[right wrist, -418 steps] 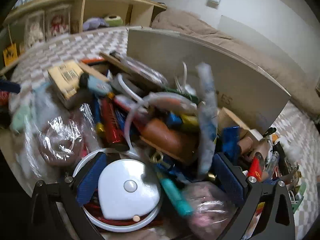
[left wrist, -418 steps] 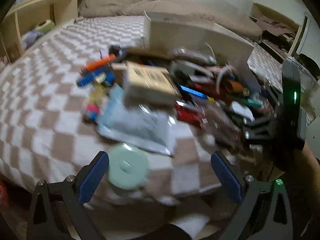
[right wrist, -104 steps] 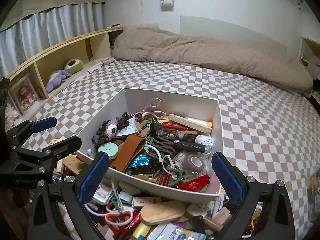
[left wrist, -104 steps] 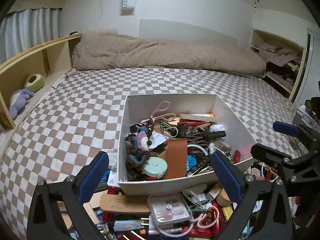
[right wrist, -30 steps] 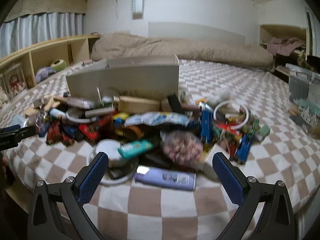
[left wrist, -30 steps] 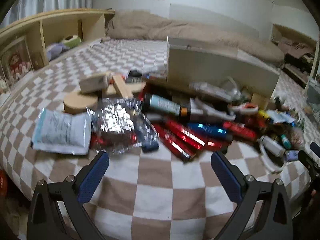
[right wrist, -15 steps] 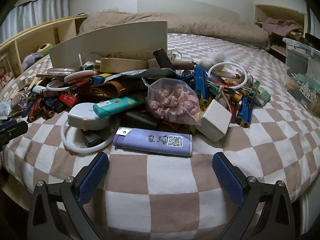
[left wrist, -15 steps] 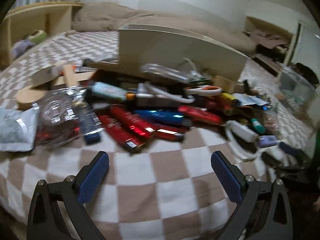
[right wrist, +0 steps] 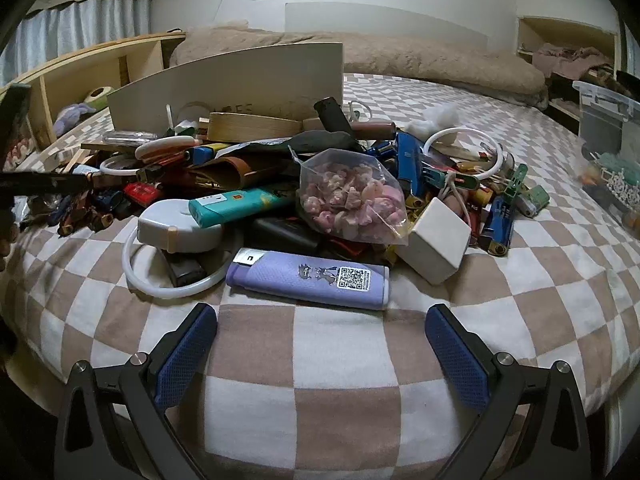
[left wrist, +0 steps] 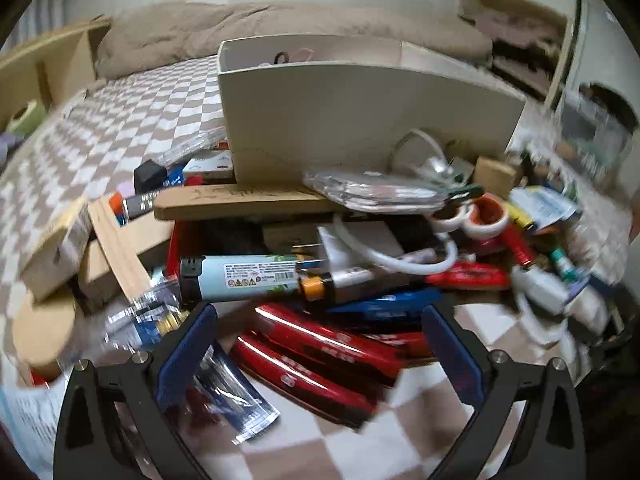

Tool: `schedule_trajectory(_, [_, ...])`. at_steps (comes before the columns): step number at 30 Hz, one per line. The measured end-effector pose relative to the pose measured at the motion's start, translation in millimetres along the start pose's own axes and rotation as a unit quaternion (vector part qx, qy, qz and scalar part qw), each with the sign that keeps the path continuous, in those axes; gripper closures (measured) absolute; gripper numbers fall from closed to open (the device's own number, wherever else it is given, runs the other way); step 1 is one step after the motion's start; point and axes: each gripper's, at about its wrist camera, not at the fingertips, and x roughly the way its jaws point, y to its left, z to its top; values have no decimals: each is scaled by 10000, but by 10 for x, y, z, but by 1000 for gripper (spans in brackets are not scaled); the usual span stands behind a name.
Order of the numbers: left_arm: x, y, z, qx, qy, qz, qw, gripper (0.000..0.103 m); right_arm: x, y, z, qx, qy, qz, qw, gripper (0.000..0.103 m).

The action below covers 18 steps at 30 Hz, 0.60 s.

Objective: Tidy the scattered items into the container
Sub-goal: 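Move both tools back over the pile toward the lighters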

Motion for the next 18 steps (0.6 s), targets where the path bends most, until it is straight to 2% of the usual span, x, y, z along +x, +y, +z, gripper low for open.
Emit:
schedule_trajectory(3, [95, -58, -29, 335, 115, 249, 9991, 0, 26, 10, 27, 4, -2, -21, 10000, 0])
schedule_trajectory(4, [102, -77, -42, 394, 113, 226, 9989, 0, 35, 6, 37, 31, -3, -15, 10000, 0])
schedule_trajectory(7, [107, -130, -88, 371, 279, -230, 9987, 0, 74, -31, 61, 161, -25, 94, 9998, 0])
schedule_trajectory(13, [26, -240, -235, 707, 377, -338, 9962, 0, 102, -26, 105, 271, 42, 63, 9996, 0])
schedule_trajectory(18, [-82, -351, -370, 759, 501, -587, 9941, 0, 109, -49, 110, 399, 64, 89, 9991, 0])
